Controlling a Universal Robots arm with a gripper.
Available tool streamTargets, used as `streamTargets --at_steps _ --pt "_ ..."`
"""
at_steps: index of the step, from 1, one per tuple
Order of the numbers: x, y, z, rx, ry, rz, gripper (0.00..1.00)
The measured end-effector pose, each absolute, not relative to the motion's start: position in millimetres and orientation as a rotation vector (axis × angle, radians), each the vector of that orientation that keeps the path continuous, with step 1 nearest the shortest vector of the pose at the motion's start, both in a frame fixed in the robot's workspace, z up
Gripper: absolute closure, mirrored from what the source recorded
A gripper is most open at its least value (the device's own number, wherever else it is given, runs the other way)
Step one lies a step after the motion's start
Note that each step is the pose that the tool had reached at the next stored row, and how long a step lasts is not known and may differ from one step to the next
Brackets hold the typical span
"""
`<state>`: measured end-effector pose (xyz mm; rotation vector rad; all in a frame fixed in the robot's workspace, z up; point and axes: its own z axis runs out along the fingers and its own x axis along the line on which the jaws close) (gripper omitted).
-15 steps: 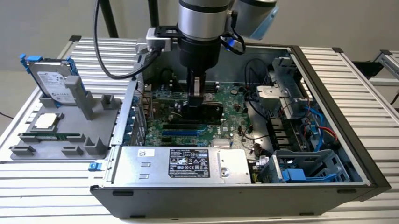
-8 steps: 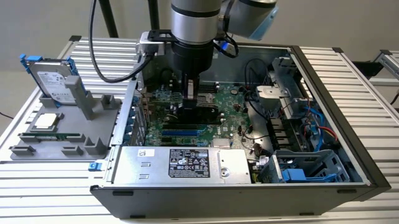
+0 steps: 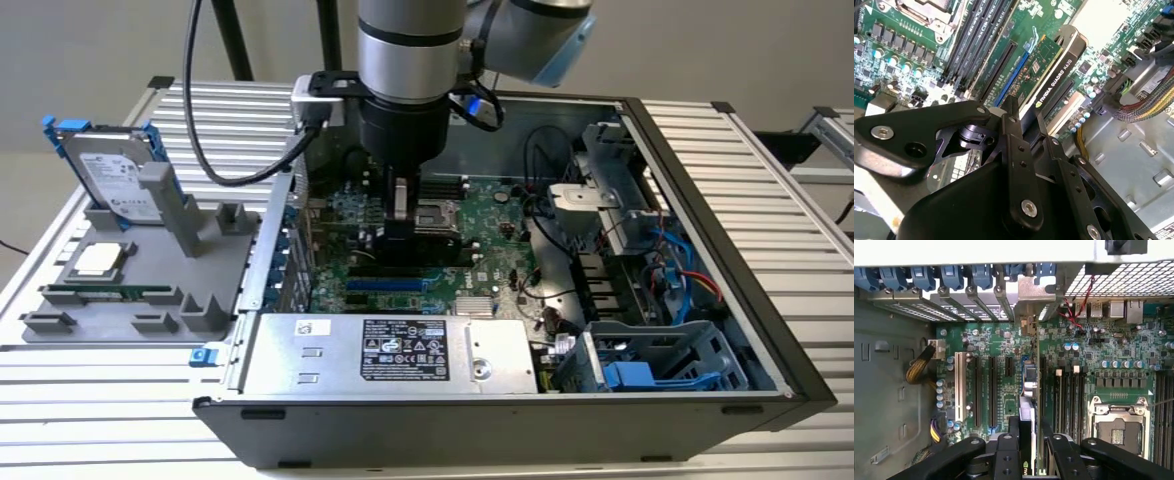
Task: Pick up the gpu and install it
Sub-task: 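Insert the gpu into the slot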
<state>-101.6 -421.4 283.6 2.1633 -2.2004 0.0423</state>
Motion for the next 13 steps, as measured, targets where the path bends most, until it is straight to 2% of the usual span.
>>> streamTargets --at_steps 13 --pt "-107.3 -425.6 270.2 2.163 -2.2 0.042 1.0"
